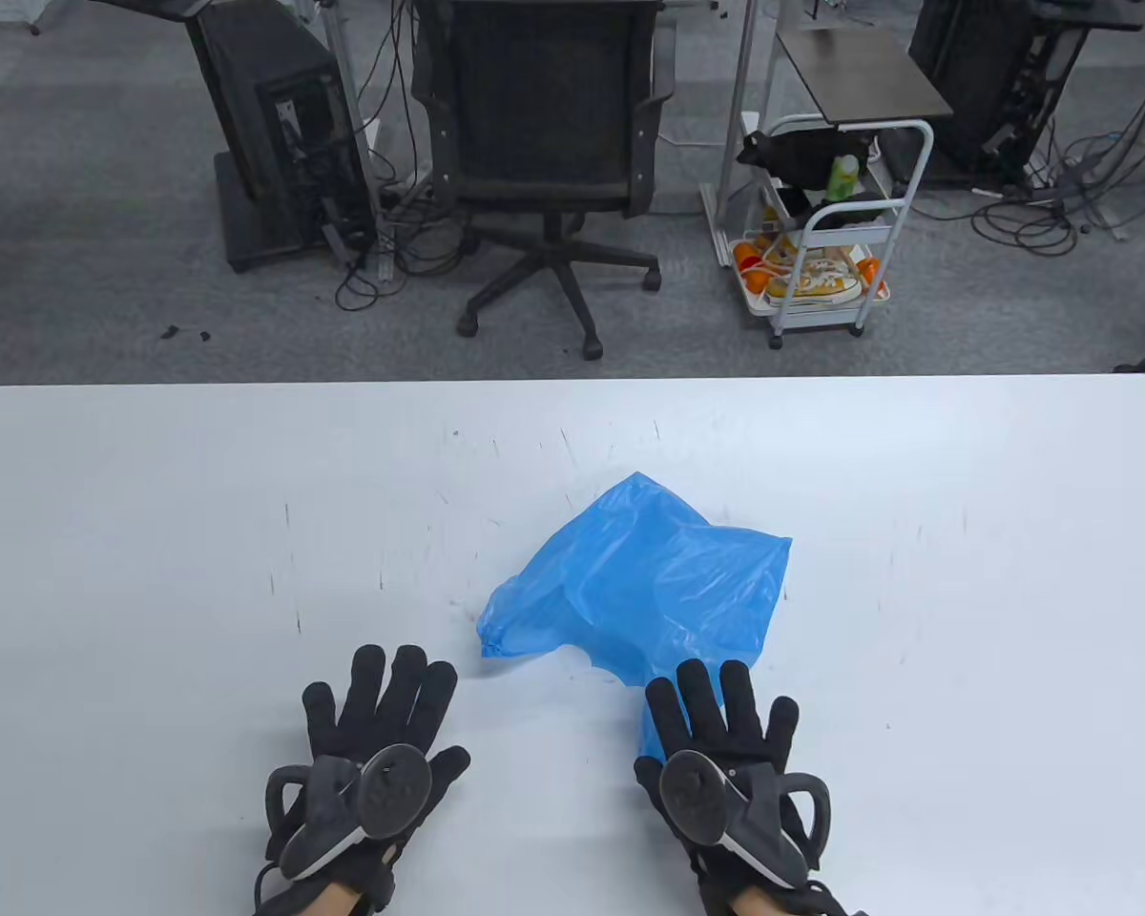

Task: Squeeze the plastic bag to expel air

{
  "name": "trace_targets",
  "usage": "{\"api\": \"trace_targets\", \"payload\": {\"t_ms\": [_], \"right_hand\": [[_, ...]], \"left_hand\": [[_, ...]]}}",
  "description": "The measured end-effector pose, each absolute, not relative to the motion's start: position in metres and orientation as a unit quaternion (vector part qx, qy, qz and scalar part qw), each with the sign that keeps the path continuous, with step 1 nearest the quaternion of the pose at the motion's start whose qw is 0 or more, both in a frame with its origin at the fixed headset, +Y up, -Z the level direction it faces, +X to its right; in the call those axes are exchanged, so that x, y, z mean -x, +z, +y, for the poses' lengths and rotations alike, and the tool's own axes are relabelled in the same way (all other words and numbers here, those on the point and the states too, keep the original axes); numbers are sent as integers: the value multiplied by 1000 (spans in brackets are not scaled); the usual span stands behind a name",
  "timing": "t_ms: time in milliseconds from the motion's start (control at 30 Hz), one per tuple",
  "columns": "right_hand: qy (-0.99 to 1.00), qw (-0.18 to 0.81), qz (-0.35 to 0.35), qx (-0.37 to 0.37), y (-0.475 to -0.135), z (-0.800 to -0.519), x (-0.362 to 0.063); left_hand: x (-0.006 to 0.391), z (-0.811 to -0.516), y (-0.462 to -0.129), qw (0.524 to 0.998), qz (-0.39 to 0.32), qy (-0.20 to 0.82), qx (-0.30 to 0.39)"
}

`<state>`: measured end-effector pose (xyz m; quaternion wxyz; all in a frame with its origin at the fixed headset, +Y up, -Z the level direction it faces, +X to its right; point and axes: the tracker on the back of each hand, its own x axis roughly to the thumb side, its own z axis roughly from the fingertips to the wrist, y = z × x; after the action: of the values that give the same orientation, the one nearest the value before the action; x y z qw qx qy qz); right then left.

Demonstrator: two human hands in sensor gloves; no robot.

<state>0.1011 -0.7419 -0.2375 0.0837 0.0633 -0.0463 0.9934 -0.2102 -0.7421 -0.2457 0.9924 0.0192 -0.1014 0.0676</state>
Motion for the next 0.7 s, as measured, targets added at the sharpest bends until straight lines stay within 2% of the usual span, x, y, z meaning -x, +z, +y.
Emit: {"api": "trace_targets", "payload": {"t_ms": [700], "right_hand": [[993, 98, -36, -51, -239, -741, -105]], "left_hand": [[212, -742, -246, 992, -101, 71, -24]]}}
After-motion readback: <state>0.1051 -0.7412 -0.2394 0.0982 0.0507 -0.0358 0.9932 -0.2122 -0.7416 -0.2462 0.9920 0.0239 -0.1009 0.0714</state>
